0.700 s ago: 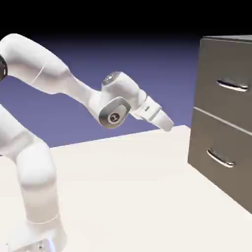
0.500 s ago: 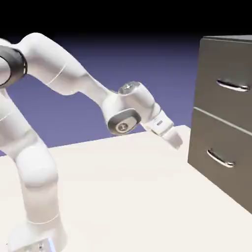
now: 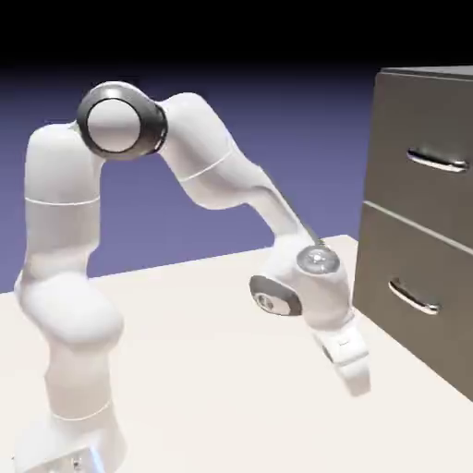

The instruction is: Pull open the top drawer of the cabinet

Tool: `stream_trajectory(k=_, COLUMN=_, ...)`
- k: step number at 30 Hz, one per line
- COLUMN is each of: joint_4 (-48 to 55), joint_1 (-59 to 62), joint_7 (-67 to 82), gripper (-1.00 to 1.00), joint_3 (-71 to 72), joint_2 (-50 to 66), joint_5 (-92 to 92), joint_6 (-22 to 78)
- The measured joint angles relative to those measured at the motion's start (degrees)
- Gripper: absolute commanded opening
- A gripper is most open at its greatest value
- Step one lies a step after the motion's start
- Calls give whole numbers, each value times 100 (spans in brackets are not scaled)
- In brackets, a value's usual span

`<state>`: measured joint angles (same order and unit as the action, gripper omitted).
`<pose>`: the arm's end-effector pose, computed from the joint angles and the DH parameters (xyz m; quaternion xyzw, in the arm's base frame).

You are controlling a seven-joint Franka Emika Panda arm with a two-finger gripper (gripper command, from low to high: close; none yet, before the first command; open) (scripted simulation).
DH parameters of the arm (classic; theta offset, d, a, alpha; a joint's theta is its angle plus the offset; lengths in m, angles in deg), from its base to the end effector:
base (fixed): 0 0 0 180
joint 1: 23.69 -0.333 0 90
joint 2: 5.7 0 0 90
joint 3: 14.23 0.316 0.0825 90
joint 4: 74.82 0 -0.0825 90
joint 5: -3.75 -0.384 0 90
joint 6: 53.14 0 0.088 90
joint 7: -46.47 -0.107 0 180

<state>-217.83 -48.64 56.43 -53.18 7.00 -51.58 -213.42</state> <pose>0.4421 -0.1595 0.2279 -0.8818 0.4472 -0.1090 0.1028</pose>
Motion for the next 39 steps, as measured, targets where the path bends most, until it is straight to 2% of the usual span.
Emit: stream_trajectory(k=39, joint_4=3159, joint_1=-4262, joint_7=9206, gripper=0, joint_3=-6841, joint_2=7966, joint_5=-9718, joint_6=2411)
